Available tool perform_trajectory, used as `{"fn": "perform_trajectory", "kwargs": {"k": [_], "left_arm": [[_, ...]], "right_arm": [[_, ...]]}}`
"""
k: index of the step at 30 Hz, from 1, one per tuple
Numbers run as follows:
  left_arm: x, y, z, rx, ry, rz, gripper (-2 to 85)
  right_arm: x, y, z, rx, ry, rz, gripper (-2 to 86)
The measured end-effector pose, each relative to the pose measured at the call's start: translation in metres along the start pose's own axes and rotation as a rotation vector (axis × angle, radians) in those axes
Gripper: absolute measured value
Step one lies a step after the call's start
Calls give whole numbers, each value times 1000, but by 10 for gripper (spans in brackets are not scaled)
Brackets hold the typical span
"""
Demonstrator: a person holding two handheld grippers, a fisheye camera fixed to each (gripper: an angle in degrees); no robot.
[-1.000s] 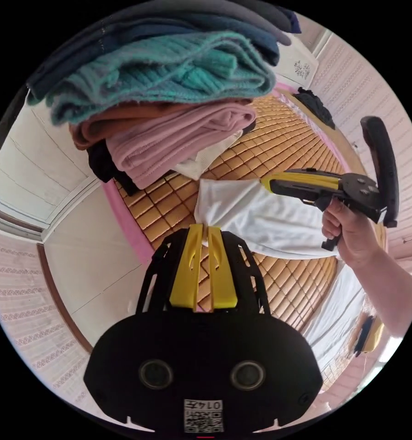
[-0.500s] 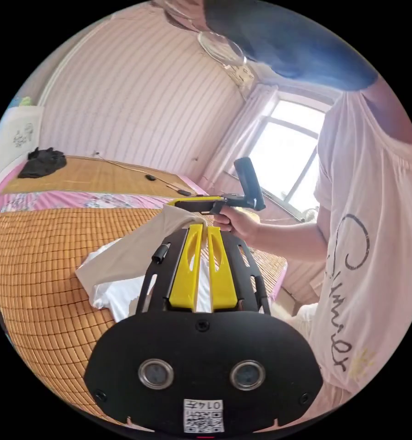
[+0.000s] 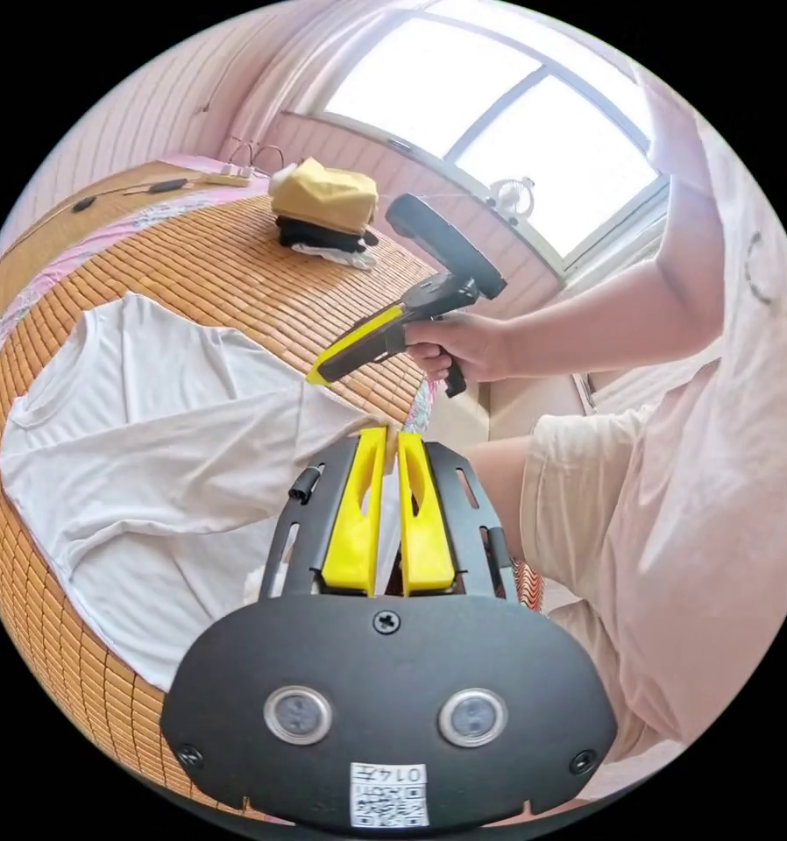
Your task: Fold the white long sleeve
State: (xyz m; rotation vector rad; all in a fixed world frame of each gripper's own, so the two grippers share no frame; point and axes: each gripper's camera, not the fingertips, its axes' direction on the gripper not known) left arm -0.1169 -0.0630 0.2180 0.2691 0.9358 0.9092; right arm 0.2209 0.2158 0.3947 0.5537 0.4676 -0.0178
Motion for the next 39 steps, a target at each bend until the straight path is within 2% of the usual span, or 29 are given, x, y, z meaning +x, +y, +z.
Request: {"fn": "perform_trajectory", "kwargs": {"k": [5,9,12,17,22,25,30,36,39], "left_arm": [[8,-18,94,-242,88,26,41],[5,-27,96,-234,81,-4,37],[-16,-33,96,-240,34,-95,37],[-45,-57,134,-370,-49,-108,53],[-53,-85,153,-495,-46,-39,2],[-52,-104,131,-409,-62,19,-6],[-73,-95,141,-472,-20,-33,9],[-106,-76,65,-301,83,-157,49],[-152,-66,-3,-151,5,-288,46]], "right_arm": [[31,29,35,-145,57,162,22],[6,24,55,-156,81,27,79],[4,18,80,-185,131,34,104],[24,18,110,-253,213,152,50],[36,17,108,-220,200,132,13],[45,19,110,-201,227,147,15],[68,20,141,-267,205,165,53],[96,14,139,-308,240,82,78],[106,-24,122,-176,287,-26,79]]}}
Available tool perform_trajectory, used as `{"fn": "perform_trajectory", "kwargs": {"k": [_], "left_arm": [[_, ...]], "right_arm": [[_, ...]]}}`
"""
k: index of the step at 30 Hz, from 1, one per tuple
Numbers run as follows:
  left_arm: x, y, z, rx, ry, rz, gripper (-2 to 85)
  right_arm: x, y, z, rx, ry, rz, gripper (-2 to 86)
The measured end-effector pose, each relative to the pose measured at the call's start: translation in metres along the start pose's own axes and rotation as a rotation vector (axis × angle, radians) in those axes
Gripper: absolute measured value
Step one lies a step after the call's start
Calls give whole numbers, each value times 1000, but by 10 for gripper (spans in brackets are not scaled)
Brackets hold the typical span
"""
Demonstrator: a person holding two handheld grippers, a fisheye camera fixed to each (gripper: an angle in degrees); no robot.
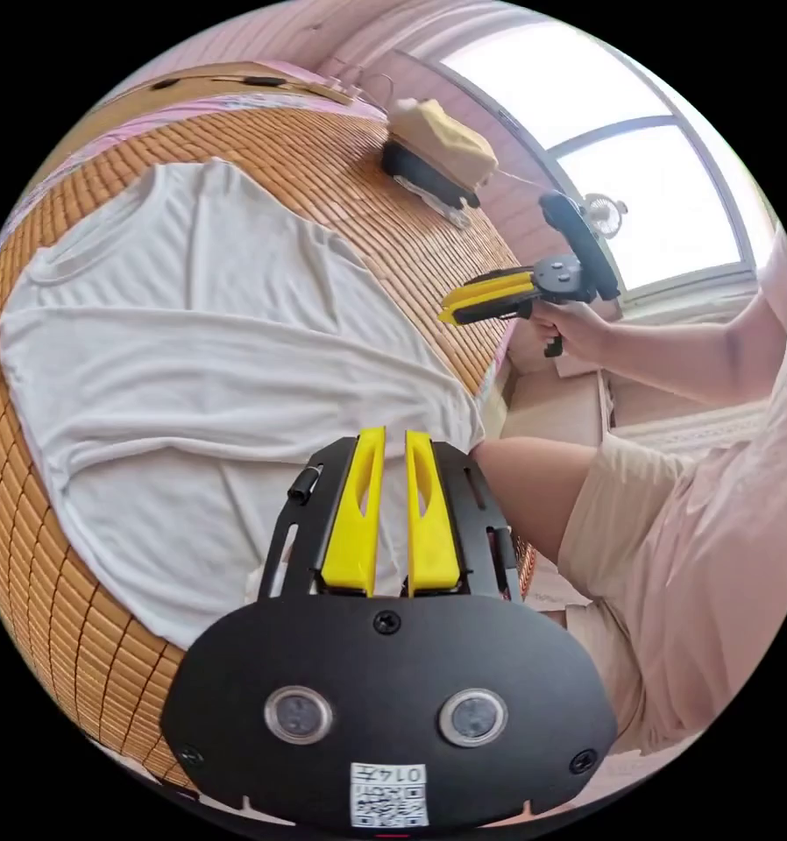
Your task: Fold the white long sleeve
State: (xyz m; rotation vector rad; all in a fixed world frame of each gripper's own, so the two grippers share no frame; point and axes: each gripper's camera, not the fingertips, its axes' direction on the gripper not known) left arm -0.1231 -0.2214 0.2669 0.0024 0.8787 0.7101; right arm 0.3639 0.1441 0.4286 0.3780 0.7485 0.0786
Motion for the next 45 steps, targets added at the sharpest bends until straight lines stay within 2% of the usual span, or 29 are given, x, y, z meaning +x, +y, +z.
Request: {"fn": "perform_trajectory", "kwargs": {"k": [4,7,10,15,19,21,23,27,29,36,40,45], "left_arm": [[-102,5,-98,245,-213,-307,36],[-162,0,-144,346,-338,-478,60],[-202,-9,-163,403,-336,-584,80],[-240,-19,-161,301,-329,-661,92],[-250,-25,-163,171,-418,-608,22],[-254,-28,-168,155,-402,-593,1],[-258,-26,-183,217,-389,-630,-7],[-247,-23,-217,378,-387,-612,-10],[-229,-26,-236,422,-433,-522,-10],[-159,23,-274,519,-401,-301,-10],[-107,93,-261,451,-381,-221,-10],[-87,179,-193,329,-335,-328,-10]], "right_arm": [[24,-92,-18,280,-20,-75,92],[47,-156,-6,348,-116,-28,114],[57,-204,19,329,-126,6,119],[65,-236,66,194,-82,15,54],[98,-234,65,241,-191,68,5],[110,-232,66,253,-220,85,-1],[124,-229,68,267,-242,120,-3],[157,-211,58,373,-305,226,-4],[168,-202,50,423,-342,236,-4],[153,-94,4,628,-483,17,-3],[128,7,9,562,-490,-116,-1],[104,92,100,323,-498,-18,2]]}}
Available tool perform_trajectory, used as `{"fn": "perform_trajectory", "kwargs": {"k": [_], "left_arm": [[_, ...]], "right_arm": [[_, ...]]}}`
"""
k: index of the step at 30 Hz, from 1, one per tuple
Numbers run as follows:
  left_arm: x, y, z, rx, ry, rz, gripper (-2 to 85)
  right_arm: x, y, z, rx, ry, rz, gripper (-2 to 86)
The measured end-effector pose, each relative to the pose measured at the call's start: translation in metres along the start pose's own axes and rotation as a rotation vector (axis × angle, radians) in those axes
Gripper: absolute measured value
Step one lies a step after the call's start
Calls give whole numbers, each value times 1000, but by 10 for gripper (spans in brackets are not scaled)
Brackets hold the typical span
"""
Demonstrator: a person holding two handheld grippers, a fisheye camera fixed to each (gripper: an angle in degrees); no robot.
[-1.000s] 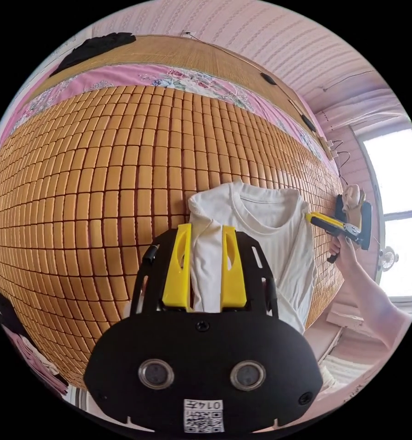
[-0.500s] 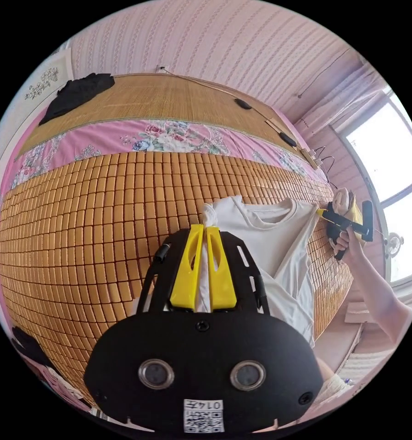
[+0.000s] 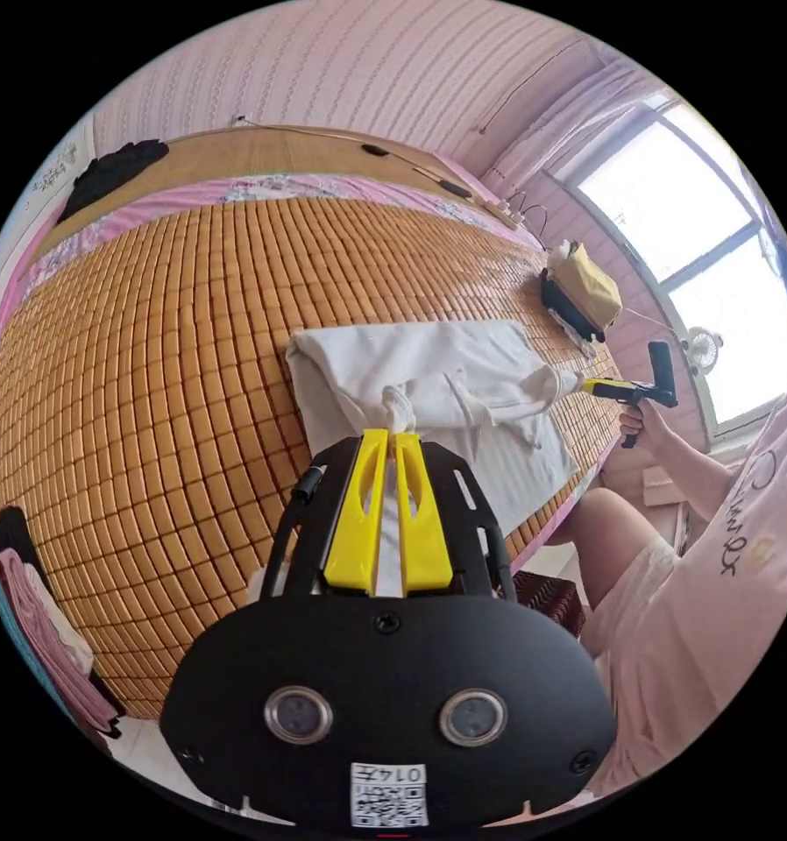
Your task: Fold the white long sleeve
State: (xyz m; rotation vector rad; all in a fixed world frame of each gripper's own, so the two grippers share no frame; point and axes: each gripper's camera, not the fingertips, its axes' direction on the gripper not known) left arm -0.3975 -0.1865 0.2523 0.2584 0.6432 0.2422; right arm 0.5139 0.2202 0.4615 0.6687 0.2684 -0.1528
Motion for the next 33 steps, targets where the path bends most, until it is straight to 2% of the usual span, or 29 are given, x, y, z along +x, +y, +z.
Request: {"fn": "perform_trajectory", "kwargs": {"k": [3,4,8,13,17,20,22,25,28,33], "left_arm": [[-1,41,44,-130,-89,-24,-9],[-1,50,56,-160,-135,-38,-9],[-8,64,46,-54,-86,-48,-10],[-5,86,-4,137,38,-44,-10],[-1,110,-5,148,7,-41,-9],[-4,121,33,-14,-73,-92,-5],[2,125,43,-60,-144,-111,-2],[18,124,27,-47,-242,-116,-5],[41,113,11,-3,-218,-66,-5],[73,79,31,21,-200,-12,44]], "right_arm": [[11,42,54,-120,108,100,4],[9,50,56,-62,99,120,4],[0,53,44,17,98,106,5],[-43,51,-3,151,120,-35,6],[-63,56,11,62,175,-97,7],[-64,62,47,-72,242,-53,11],[-74,62,45,-52,268,-8,20],[-107,51,18,6,356,-9,42],[-153,25,7,67,329,-90,77],[-211,-34,60,-76,337,-224,99]]}}
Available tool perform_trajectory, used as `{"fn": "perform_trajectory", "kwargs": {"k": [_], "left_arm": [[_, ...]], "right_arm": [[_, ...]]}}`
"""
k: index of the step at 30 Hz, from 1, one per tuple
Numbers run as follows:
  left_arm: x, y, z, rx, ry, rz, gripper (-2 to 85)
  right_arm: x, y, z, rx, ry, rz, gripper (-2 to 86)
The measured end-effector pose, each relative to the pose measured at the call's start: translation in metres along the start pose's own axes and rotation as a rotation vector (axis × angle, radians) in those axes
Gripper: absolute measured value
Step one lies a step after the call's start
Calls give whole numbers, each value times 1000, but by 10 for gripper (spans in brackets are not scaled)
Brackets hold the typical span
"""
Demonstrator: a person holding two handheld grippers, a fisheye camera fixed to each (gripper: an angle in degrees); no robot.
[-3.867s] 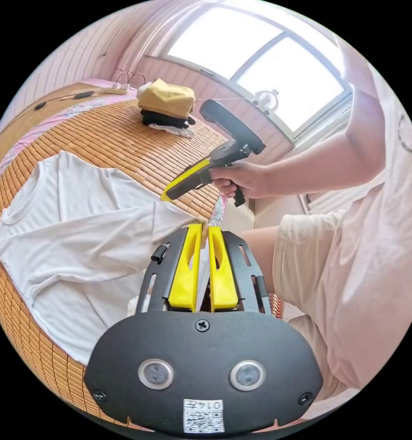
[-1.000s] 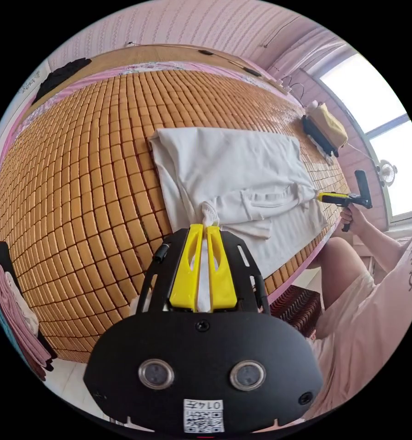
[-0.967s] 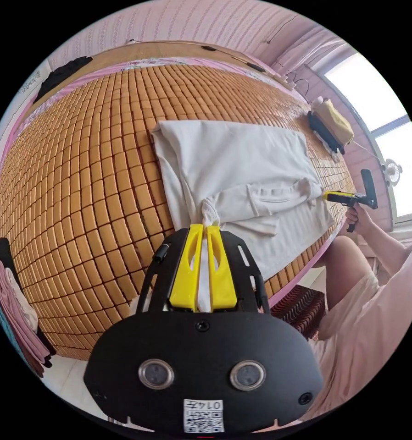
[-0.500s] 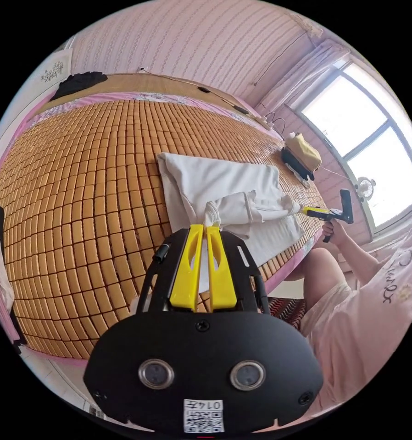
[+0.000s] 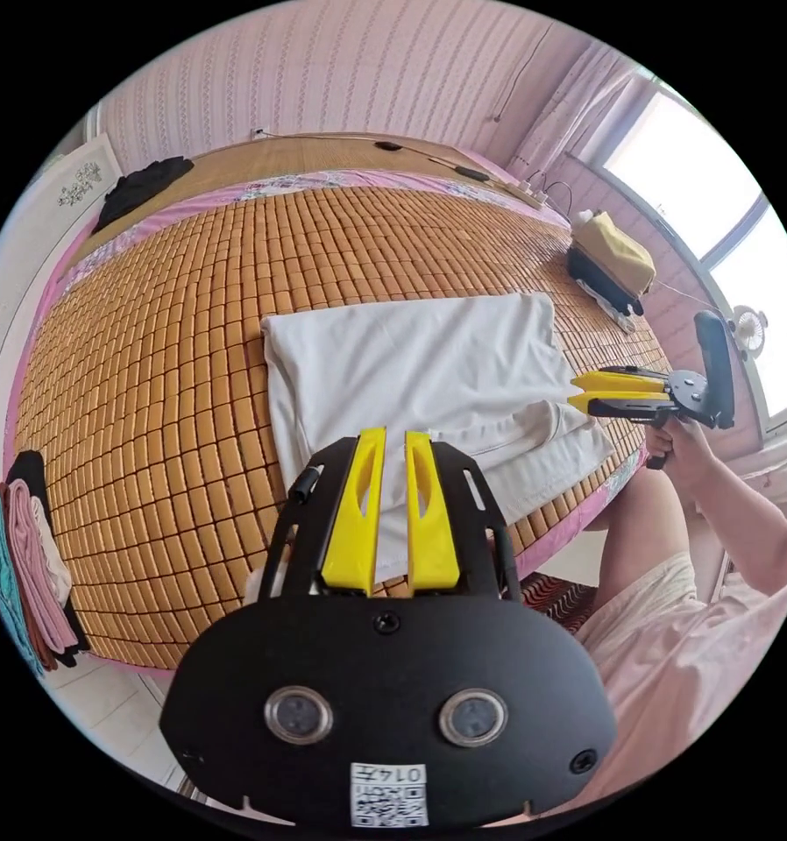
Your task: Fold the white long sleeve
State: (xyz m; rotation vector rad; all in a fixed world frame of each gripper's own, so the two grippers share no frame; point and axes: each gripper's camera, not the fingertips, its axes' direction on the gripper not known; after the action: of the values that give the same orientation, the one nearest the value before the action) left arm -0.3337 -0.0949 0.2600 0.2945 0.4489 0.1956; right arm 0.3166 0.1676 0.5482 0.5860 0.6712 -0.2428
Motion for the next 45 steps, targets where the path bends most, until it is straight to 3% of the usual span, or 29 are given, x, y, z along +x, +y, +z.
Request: {"fn": "perform_trajectory", "kwargs": {"k": [5,12,17,20,25,31,33,38,45], "left_arm": [[14,-12,67,-235,-12,15,50],[21,32,41,-170,123,73,43],[28,90,37,-258,67,74,53],[37,96,29,-216,46,79,43],[85,67,40,-89,117,178,19],[138,47,92,-118,74,303,-8],[145,52,107,-162,65,333,-9],[153,67,117,-124,83,354,-10],[160,73,126,-134,118,356,-10]], "right_arm": [[-22,-36,32,-189,39,-27,46],[-50,-21,-22,-114,-102,-138,38],[-75,-12,-33,-223,-105,-237,66],[-90,-34,-45,-234,-64,-296,53],[-121,-145,-45,-169,94,-326,-4],[-137,-277,12,-270,160,-262,-4],[-138,-292,42,-406,183,-271,-4],[-150,-326,47,-530,183,-392,-7],[-114,-380,65,-548,88,-212,-9]]}}
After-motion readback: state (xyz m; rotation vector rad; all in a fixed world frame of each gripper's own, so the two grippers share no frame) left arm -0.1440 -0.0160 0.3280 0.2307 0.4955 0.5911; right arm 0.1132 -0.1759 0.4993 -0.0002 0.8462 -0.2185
